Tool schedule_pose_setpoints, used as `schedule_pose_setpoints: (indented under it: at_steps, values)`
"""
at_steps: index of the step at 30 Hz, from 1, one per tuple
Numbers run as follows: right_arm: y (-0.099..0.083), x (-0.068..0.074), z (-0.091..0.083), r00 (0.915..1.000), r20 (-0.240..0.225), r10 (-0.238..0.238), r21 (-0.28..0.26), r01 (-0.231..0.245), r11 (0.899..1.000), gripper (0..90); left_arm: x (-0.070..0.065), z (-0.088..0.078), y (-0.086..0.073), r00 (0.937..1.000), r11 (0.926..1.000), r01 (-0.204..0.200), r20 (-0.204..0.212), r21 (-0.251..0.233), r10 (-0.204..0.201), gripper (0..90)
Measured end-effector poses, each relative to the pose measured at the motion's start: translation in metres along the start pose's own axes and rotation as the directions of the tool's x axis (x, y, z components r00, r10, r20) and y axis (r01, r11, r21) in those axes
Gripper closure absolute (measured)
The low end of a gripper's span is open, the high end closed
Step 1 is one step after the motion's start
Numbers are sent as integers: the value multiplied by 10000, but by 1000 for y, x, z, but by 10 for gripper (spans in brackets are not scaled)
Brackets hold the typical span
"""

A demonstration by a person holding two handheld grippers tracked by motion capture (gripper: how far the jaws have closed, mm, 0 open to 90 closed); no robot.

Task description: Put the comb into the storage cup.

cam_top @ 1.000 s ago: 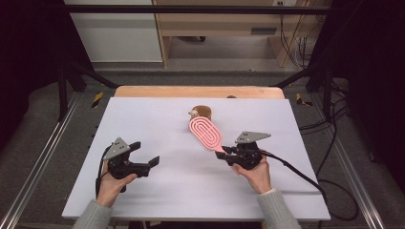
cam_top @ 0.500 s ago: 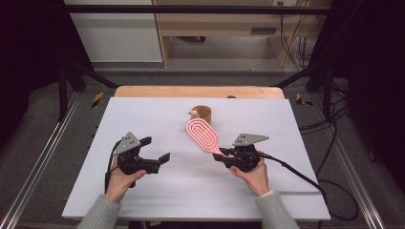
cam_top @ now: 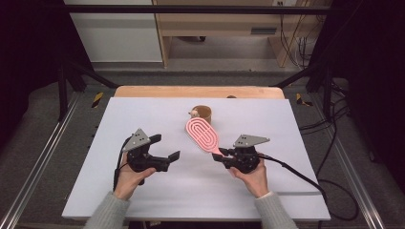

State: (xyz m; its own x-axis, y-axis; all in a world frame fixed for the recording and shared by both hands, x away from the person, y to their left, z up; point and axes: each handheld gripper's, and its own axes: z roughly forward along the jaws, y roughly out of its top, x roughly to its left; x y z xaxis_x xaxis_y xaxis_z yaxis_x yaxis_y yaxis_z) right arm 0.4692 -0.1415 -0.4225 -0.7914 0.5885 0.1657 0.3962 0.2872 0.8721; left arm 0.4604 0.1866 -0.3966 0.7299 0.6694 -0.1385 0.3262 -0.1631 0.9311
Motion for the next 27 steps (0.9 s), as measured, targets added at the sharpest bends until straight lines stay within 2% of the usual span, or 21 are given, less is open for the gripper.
schedule_pose_setpoints:
  at_steps: [16, 27]
  values:
    - [0, 1, -2, 10000, 56, -79, -137, 80, 9999, 700, -9, 11, 9, 9994, 9998, 165, 314, -141, -161, 21]
    - [0, 1, -1, 9999, 60, -124, -168, 125, 9998, 700, -13, 16, 13, 9980, 9982, 497, 418, -334, -482, 20]
